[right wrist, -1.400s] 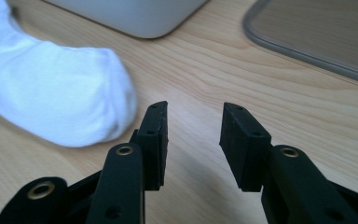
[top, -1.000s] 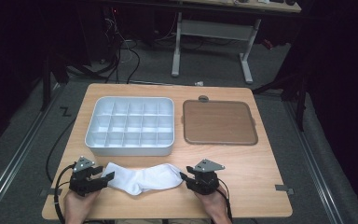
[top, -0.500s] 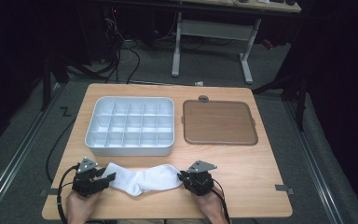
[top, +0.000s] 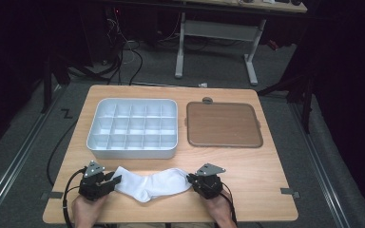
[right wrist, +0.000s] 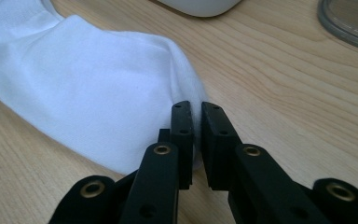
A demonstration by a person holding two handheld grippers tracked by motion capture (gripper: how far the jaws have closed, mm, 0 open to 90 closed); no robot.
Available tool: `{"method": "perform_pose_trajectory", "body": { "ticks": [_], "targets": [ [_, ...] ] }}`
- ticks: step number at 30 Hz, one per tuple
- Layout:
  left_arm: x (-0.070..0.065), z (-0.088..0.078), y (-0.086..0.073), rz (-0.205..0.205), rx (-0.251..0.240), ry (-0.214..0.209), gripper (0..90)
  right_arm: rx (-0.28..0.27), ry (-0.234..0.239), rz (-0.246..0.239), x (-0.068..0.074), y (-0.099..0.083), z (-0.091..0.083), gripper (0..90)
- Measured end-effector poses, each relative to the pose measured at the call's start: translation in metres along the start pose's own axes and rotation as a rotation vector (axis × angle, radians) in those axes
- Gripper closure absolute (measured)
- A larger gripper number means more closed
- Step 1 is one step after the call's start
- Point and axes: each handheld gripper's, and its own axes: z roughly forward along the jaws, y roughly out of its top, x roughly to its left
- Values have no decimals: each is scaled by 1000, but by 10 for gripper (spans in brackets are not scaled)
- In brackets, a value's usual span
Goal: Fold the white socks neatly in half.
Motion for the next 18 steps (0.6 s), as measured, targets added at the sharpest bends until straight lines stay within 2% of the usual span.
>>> {"method": "perform_pose_trajectory", "body": {
  "ticks": [3, 12, 18],
  "targets": [
    [-3, 3, -2, 1, -6, -4, 662, -1, -13, -3, -3, -2, -2, 839],
    [-12, 10, -4, -13, 8, -4, 664, -6, -38, 32, -14, -9, -7, 837],
    [-19, 15, -6, 1, 21, -4, 667, -5, -62, 49, -20, -11, -10, 836]
  ]
}}
